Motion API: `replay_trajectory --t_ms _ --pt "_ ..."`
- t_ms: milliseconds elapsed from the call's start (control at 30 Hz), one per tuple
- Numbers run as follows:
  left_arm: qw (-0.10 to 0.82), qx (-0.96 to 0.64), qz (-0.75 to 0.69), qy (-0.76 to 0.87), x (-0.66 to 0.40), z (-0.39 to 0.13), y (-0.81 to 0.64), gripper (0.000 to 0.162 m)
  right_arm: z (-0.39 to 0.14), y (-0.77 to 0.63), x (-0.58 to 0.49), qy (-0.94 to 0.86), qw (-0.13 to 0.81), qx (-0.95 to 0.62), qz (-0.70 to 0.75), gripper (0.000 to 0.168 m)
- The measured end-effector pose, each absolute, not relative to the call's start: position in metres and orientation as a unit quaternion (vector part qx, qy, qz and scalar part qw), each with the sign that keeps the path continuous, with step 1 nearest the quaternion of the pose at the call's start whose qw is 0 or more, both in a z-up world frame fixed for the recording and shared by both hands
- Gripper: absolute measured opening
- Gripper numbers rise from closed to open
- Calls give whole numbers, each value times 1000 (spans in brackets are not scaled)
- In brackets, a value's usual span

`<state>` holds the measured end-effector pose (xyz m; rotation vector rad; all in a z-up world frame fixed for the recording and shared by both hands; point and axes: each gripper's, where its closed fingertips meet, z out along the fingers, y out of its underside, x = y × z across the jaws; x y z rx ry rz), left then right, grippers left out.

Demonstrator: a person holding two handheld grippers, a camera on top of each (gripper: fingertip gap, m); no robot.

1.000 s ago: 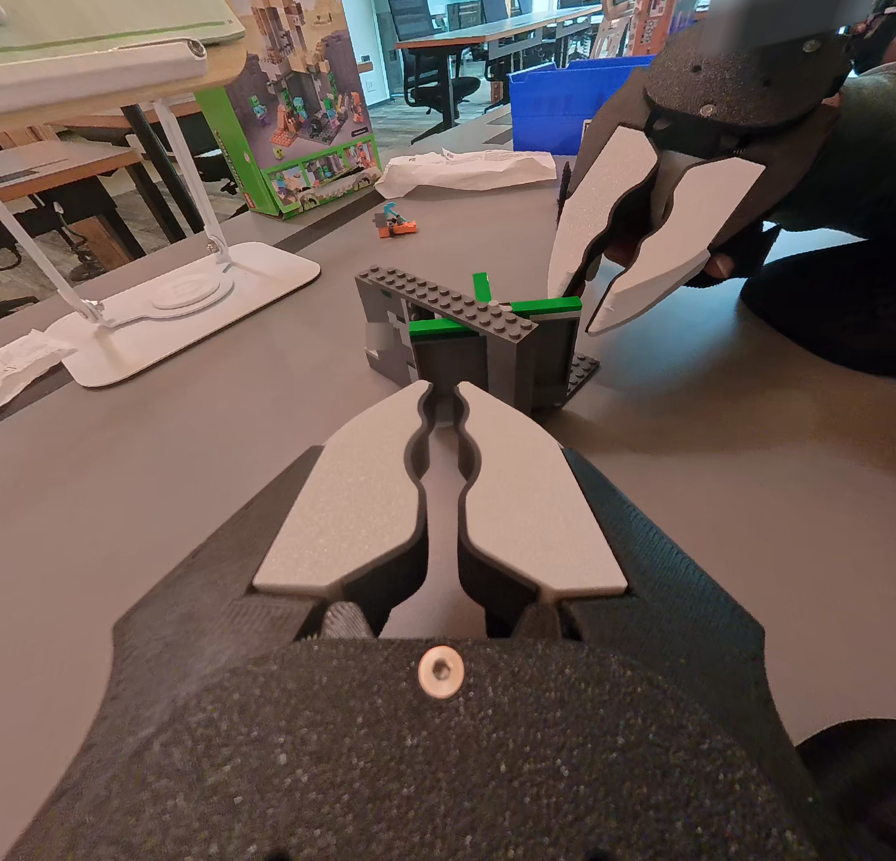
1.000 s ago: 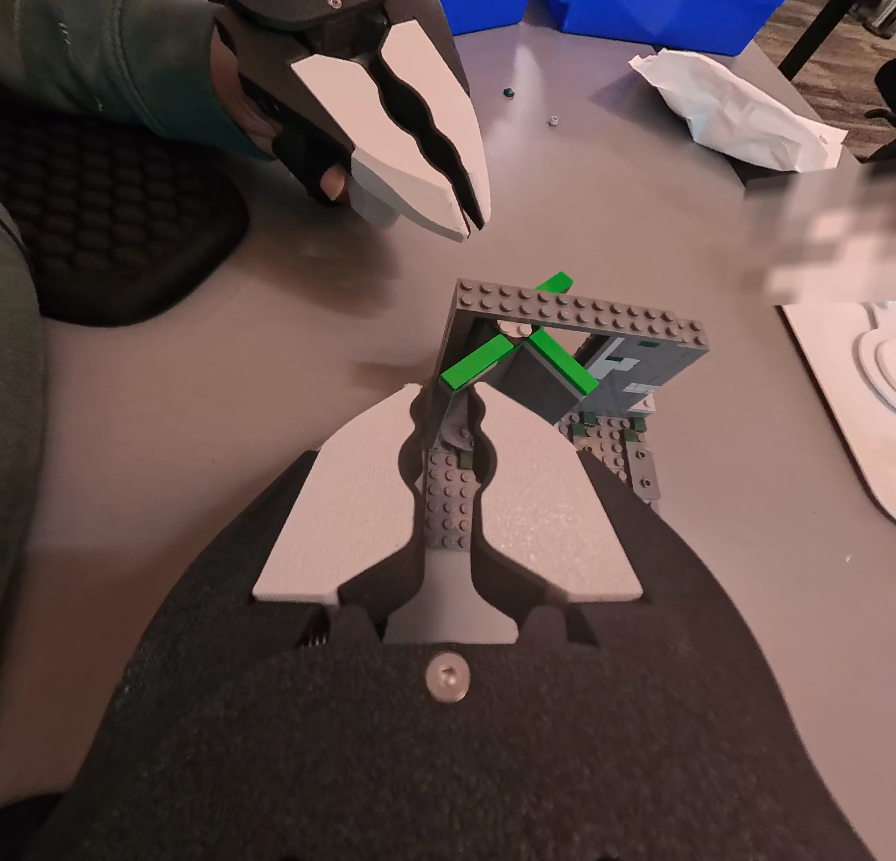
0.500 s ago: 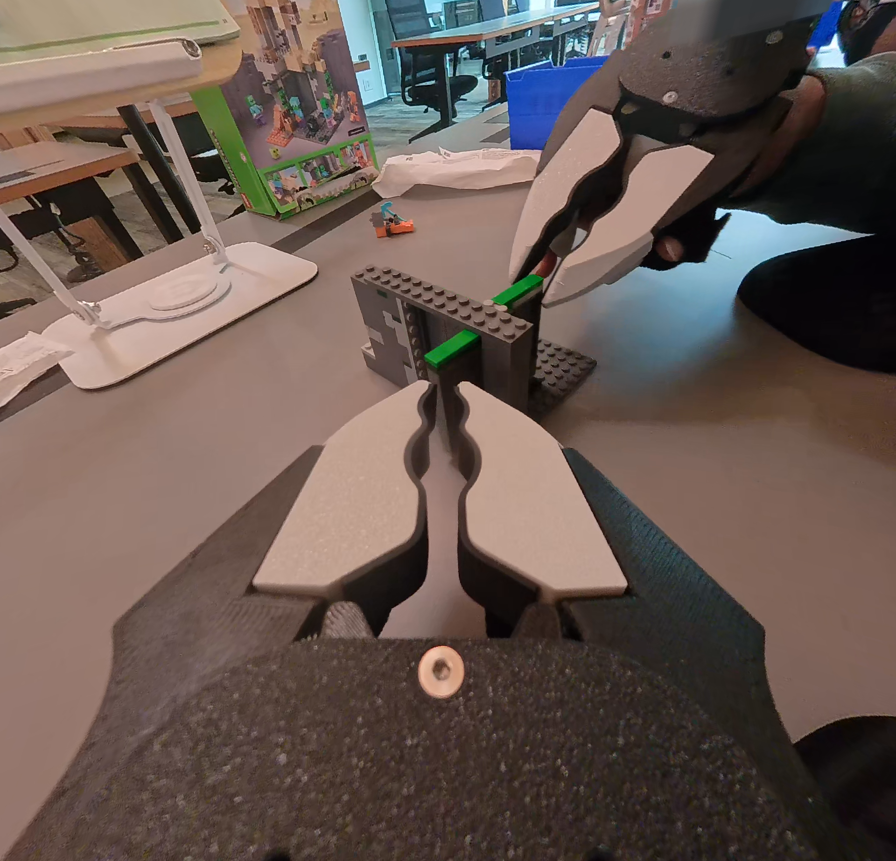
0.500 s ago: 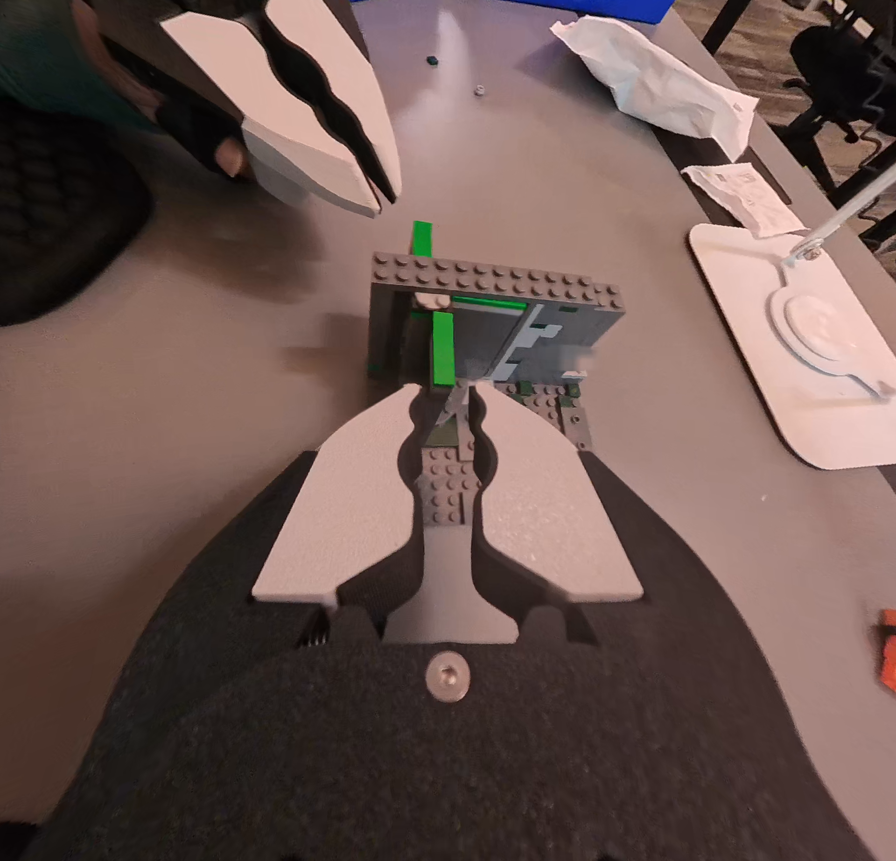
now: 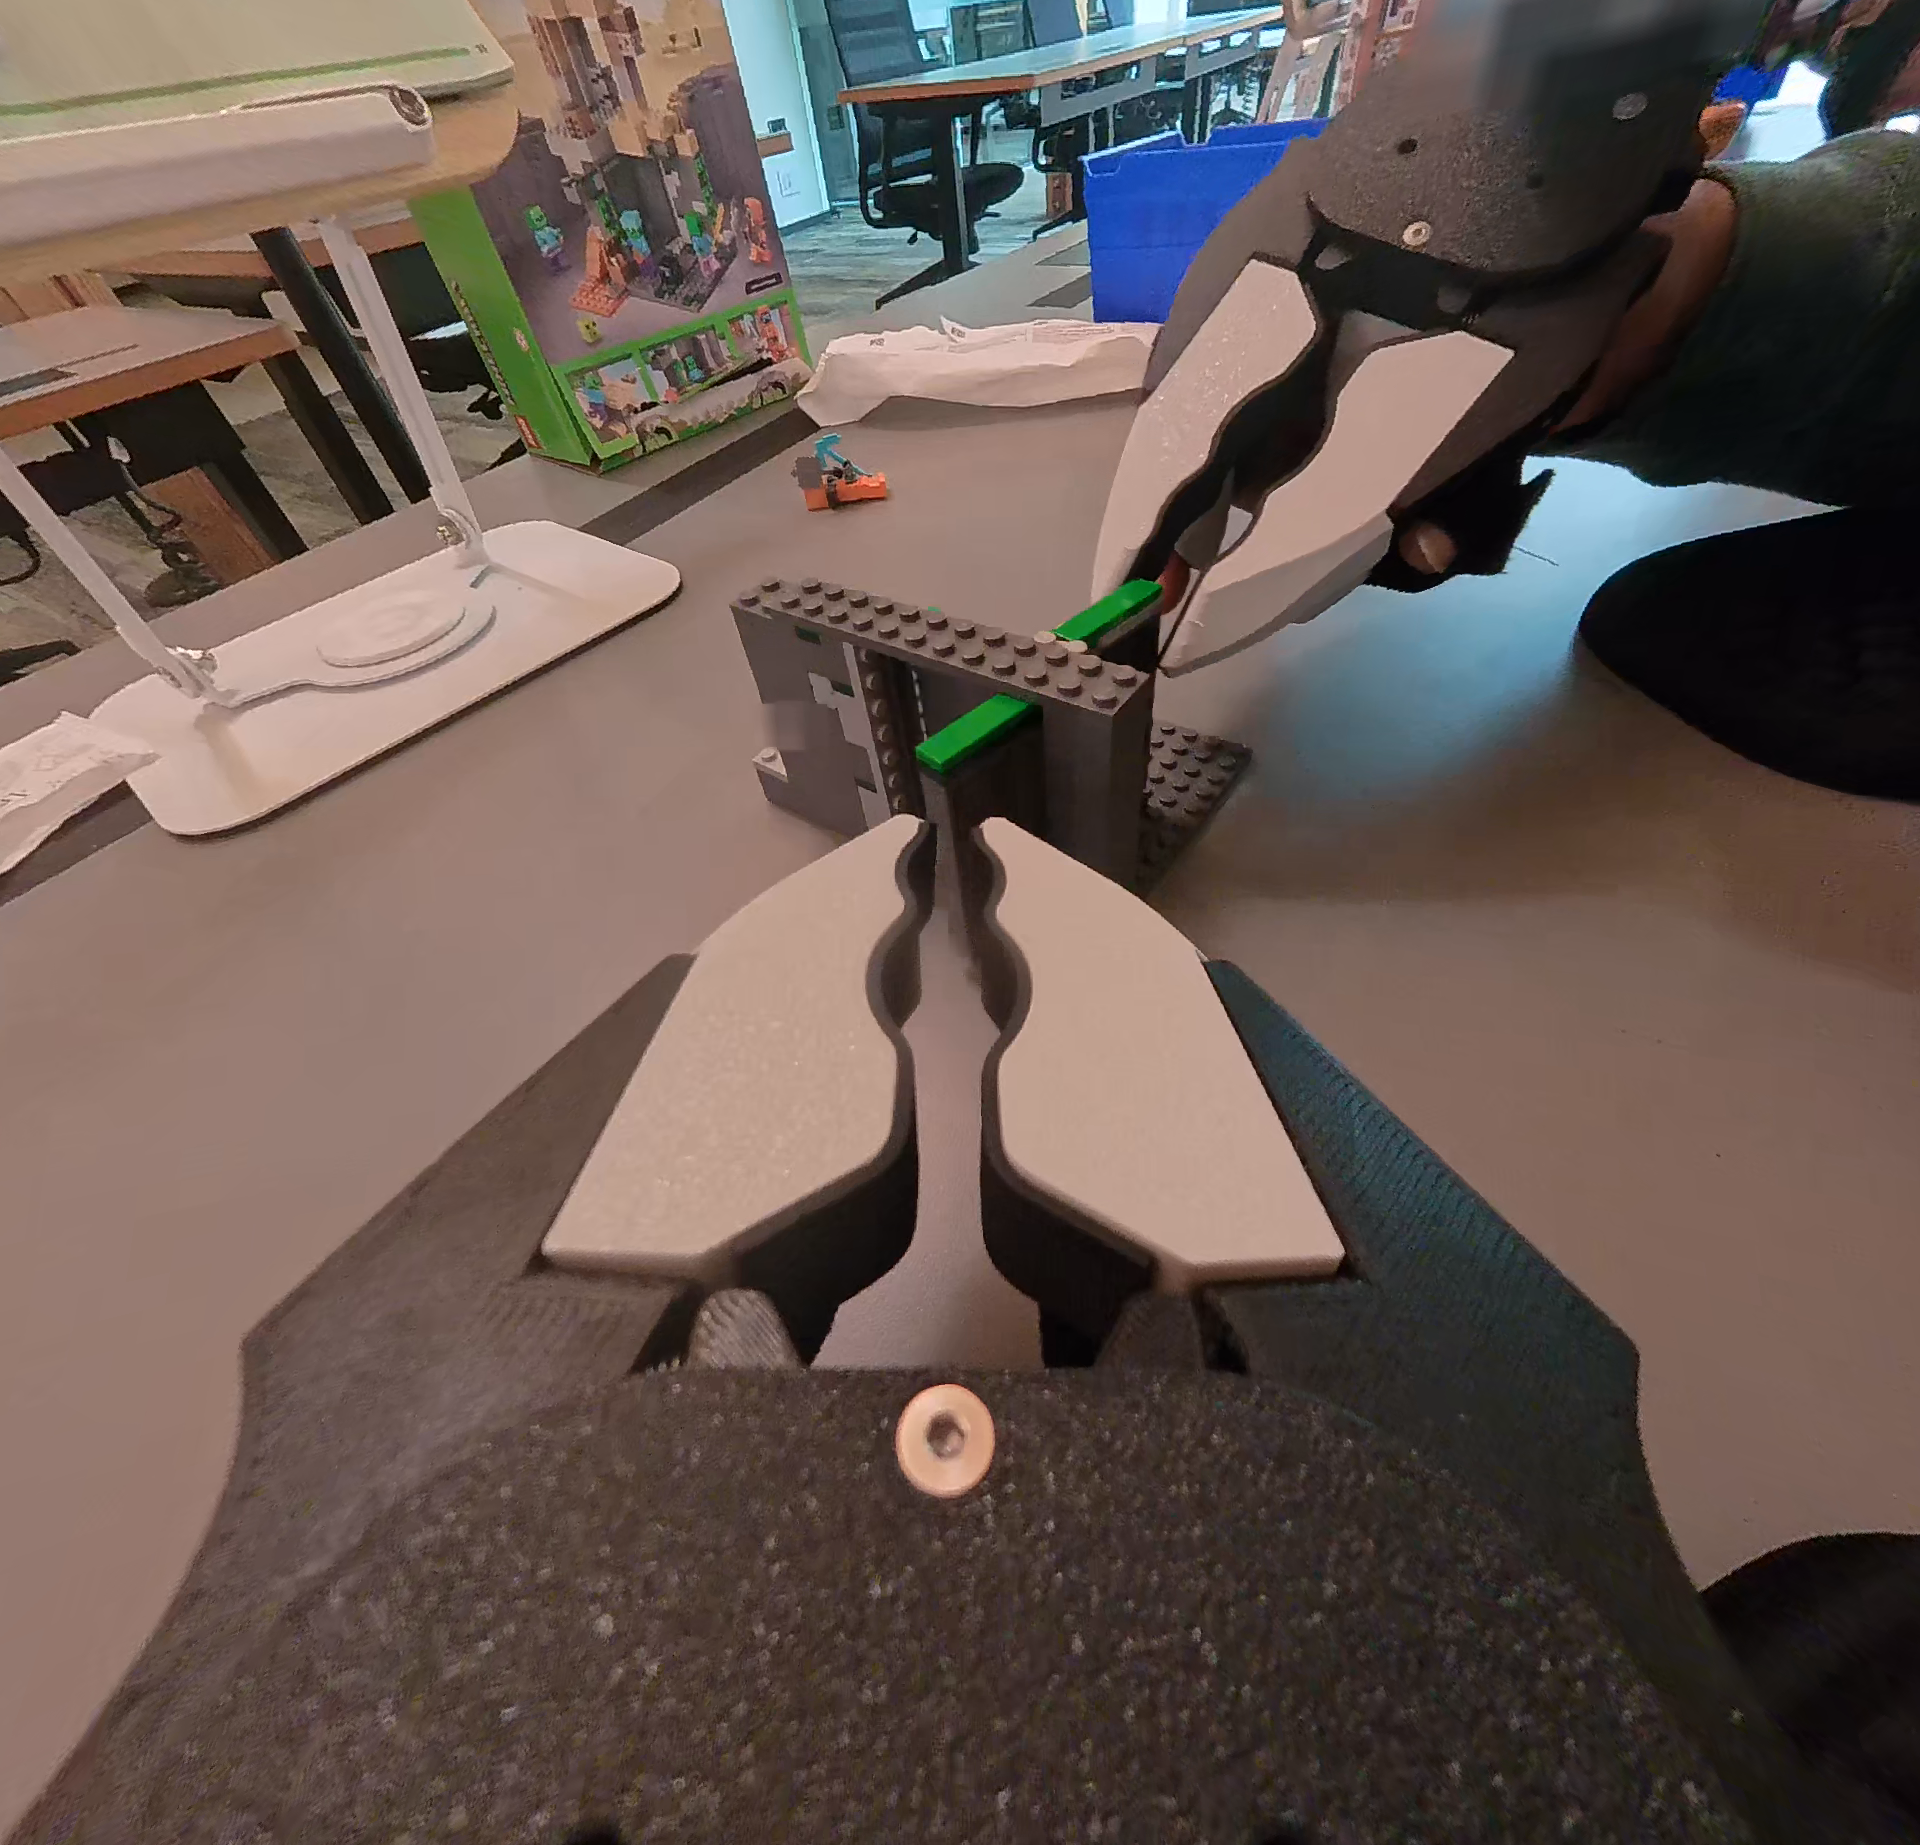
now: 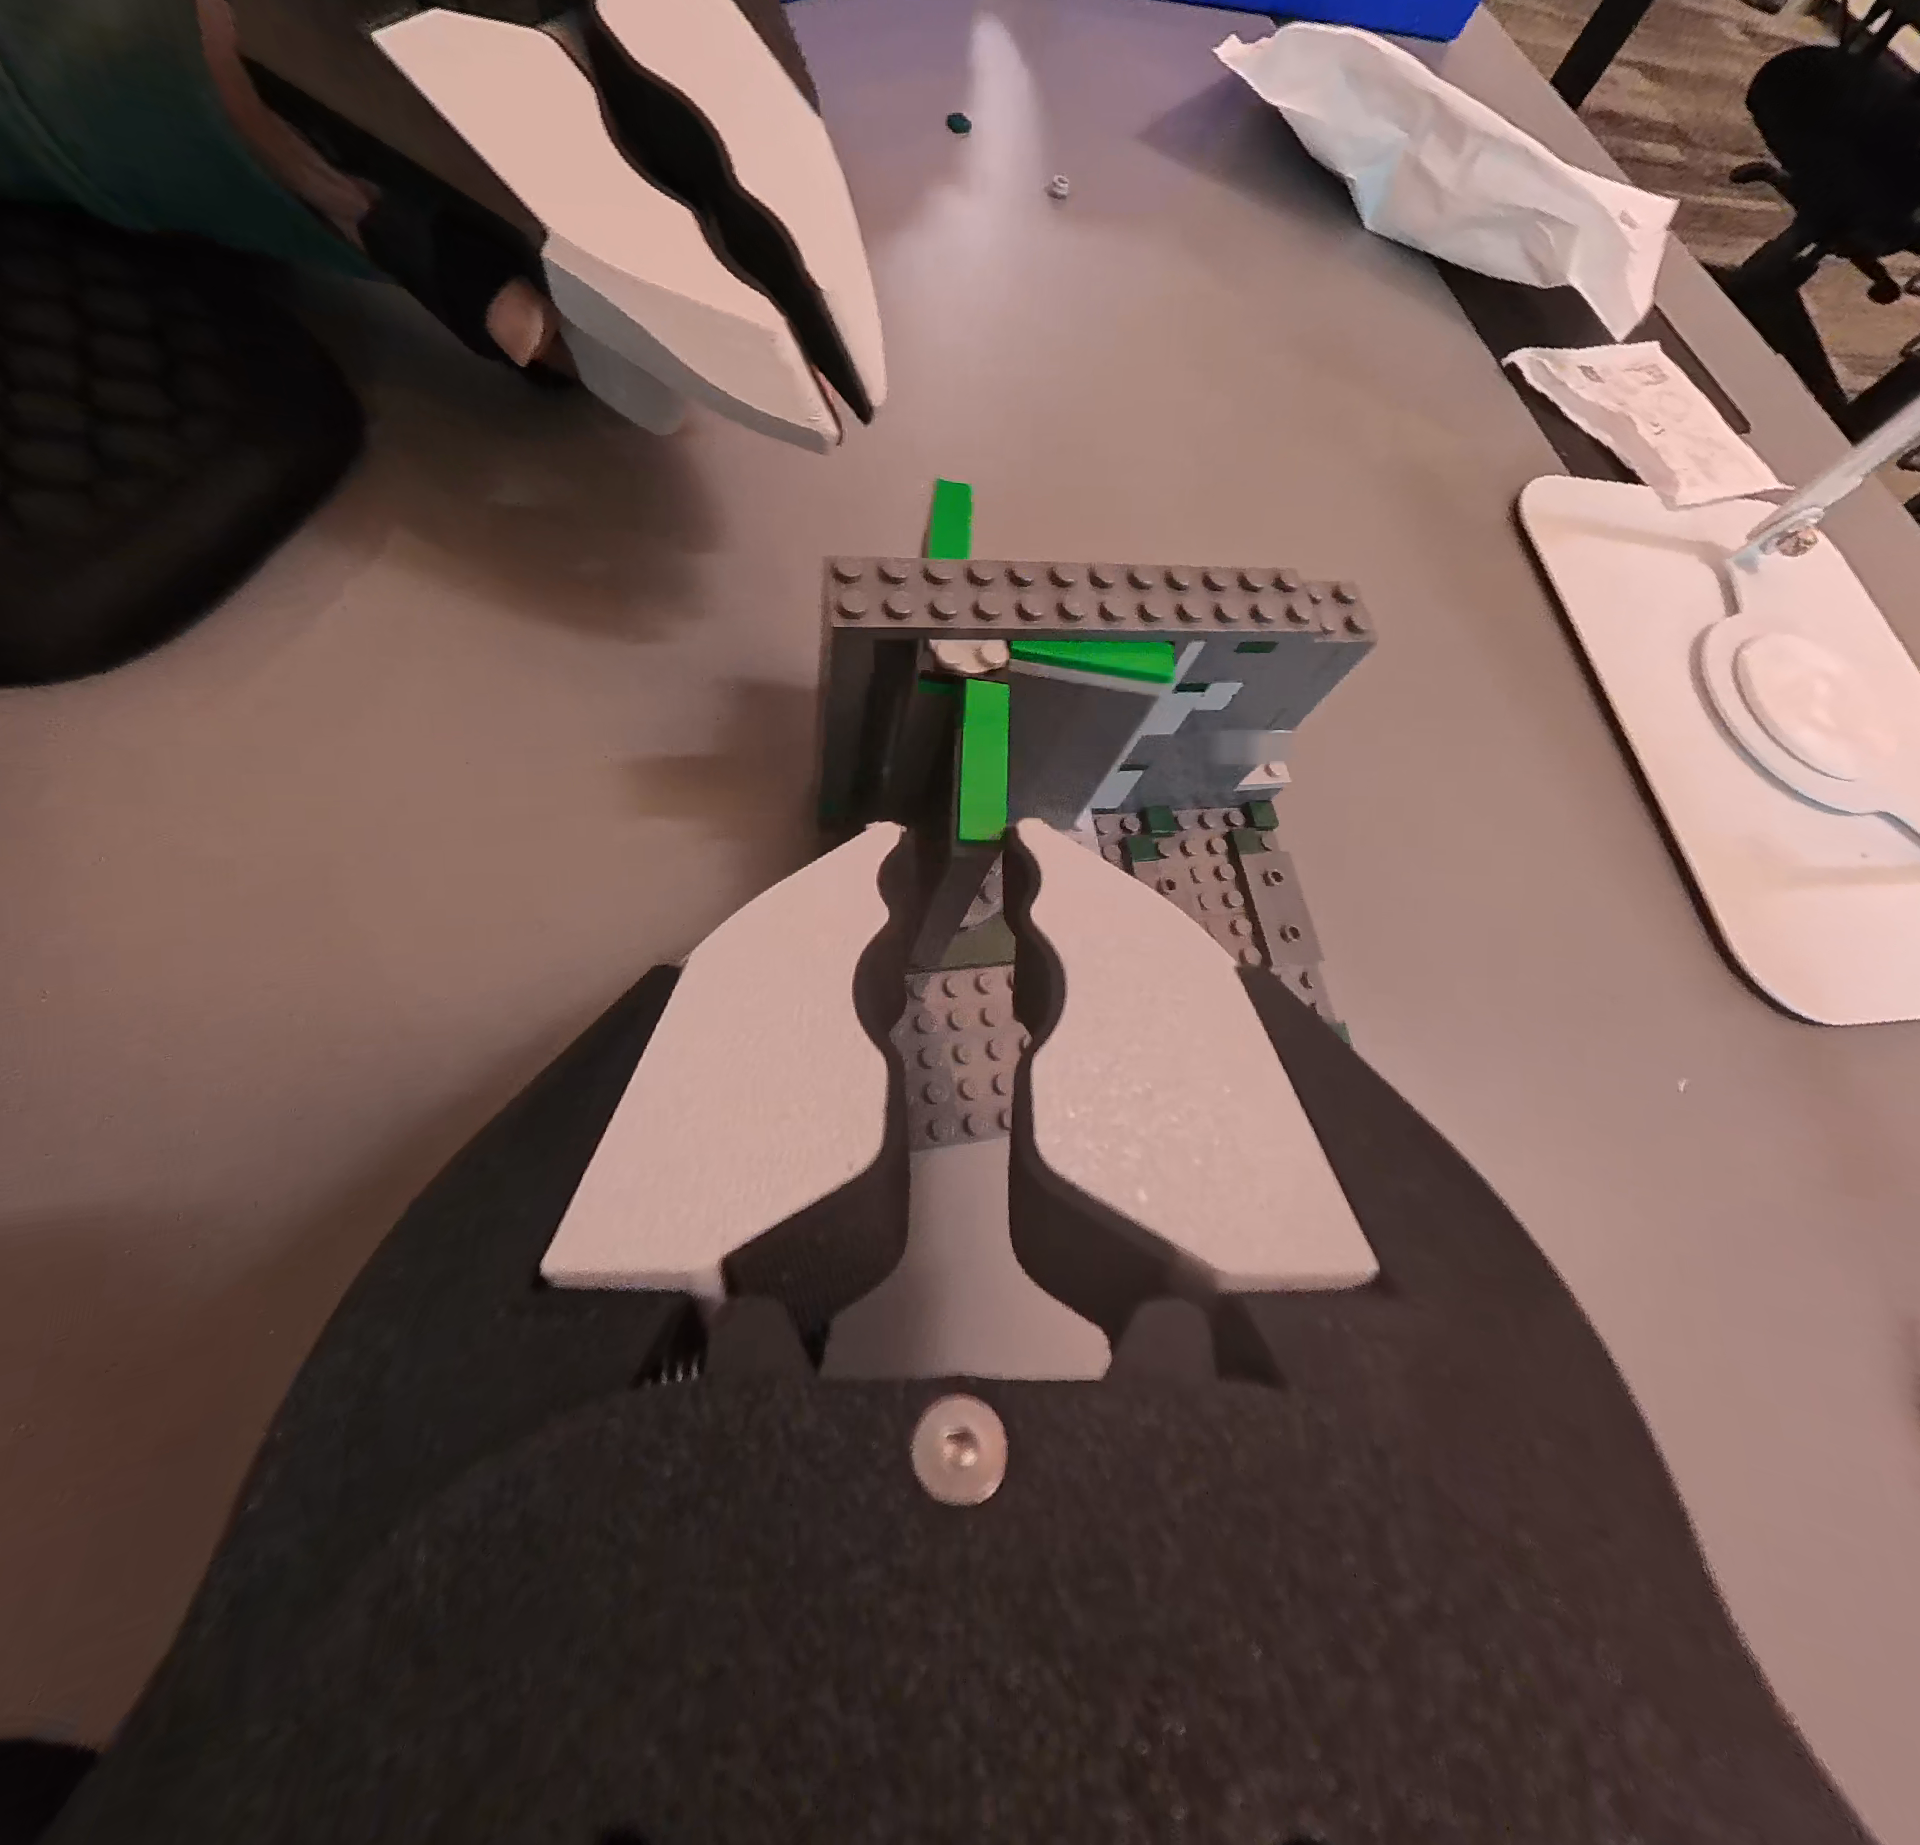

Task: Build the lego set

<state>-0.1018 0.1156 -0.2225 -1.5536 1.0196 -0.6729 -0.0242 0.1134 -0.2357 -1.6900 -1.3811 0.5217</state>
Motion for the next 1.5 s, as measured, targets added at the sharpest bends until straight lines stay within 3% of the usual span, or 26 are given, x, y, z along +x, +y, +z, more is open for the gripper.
replay_trajectory --t_ms 1500 --pt "539 -656 -295 439 -100 -224 113 7 -239 115 -32 -523 432 -706 200 18"
